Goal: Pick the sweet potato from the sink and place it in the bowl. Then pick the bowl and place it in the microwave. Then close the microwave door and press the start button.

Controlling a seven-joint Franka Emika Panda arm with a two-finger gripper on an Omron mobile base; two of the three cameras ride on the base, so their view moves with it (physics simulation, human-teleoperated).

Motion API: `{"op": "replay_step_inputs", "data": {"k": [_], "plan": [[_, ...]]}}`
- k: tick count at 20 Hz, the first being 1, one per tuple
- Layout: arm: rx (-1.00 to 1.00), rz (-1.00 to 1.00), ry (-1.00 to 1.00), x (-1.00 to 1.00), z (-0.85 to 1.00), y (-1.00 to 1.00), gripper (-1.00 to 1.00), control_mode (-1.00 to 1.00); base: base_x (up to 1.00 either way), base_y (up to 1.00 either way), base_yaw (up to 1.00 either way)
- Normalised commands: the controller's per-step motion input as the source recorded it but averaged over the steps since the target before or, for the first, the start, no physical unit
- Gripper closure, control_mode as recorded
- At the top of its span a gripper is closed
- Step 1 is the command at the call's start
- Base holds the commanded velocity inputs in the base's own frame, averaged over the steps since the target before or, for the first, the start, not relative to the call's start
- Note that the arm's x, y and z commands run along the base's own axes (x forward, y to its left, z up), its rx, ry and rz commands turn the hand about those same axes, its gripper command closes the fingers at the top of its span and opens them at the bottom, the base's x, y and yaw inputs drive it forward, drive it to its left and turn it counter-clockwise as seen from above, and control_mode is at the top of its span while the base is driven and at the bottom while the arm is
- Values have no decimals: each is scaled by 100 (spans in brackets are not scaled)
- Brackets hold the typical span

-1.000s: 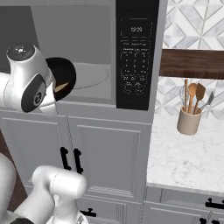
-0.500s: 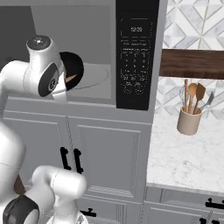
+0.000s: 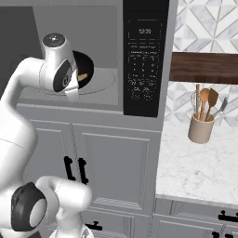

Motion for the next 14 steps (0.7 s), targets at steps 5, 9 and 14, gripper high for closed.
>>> {"op": "replay_step_inputs", "data": {"k": [5, 9, 14], "plan": [[-6, 0, -3, 7, -11, 24, -100, -100, 0, 0, 0], [-7, 0, -20, -30, -2, 12, -100, -100, 0, 0, 0], [0, 0, -22, -65, 0, -19, -100, -100, 0, 0, 0]]}}
